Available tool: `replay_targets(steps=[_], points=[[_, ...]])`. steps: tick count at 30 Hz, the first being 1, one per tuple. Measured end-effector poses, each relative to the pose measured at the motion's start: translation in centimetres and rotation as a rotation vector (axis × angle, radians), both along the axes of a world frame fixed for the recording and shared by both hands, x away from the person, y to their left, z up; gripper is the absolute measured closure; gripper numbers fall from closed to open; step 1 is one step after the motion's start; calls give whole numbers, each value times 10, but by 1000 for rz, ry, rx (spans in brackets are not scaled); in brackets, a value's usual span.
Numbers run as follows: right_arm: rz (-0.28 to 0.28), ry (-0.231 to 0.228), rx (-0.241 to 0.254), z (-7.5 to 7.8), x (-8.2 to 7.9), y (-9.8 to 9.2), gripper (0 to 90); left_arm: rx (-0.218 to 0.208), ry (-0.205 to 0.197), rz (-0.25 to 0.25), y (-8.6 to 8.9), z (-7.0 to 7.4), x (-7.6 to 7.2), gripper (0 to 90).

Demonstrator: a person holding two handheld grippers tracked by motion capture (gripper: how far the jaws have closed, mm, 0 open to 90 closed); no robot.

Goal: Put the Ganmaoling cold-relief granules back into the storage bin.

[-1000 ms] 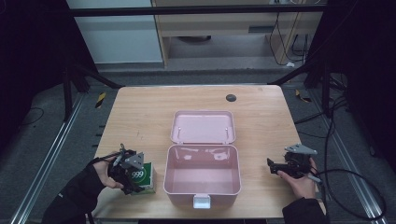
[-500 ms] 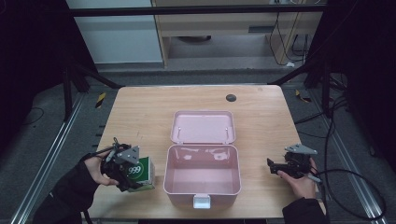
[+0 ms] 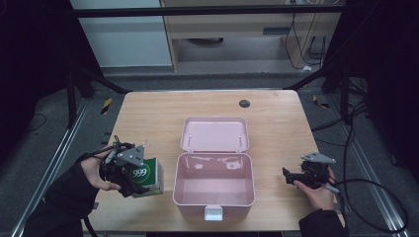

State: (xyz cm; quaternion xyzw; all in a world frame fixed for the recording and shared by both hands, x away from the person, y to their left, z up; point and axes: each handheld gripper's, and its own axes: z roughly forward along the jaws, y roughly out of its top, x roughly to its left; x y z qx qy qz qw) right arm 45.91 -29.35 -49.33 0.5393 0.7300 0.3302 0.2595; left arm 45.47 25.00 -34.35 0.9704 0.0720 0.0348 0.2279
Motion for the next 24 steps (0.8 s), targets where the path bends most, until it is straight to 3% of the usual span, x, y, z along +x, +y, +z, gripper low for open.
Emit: replay_targets(steps=[10, 24], points=[[-2, 1, -3, 0, 0, 0, 18, -5, -6, -18, -9, 25, -1, 141], [-3, 3, -3, -1, 0, 0, 18, -13, -9, -53, -26, 42, -1, 142]])
